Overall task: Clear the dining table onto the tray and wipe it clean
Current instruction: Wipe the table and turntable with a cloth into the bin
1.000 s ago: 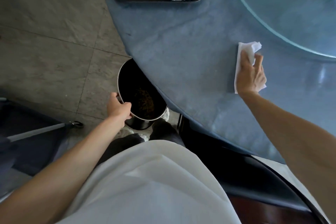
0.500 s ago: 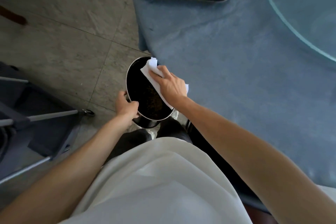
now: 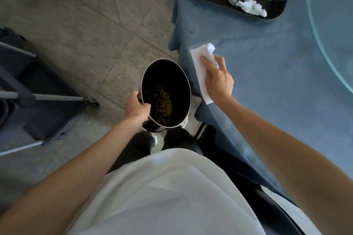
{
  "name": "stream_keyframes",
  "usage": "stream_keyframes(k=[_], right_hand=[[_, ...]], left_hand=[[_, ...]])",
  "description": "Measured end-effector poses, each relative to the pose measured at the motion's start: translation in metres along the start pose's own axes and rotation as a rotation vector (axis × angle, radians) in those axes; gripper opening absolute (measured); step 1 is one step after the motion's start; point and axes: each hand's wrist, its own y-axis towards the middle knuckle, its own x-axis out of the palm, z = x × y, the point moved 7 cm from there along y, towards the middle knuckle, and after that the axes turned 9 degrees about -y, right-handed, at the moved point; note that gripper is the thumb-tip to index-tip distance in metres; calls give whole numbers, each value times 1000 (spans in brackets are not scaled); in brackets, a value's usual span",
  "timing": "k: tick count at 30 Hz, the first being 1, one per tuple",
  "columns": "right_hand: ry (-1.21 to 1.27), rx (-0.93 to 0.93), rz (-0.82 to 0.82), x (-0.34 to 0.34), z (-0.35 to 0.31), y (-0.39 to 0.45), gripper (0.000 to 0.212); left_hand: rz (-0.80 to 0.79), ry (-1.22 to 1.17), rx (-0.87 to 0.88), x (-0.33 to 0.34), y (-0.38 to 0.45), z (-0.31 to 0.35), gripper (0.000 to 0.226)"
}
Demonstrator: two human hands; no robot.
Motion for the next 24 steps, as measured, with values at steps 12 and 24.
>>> stream_keyframes(k=[12, 24], right_hand=[[111, -87, -80, 54, -82, -28, 47], [121, 121, -203, 229, -73, -13, 42]], left_hand=[[33, -102, -142, -37, 54, -63, 47], [42, -100, -195, -6, 179, -166, 51]])
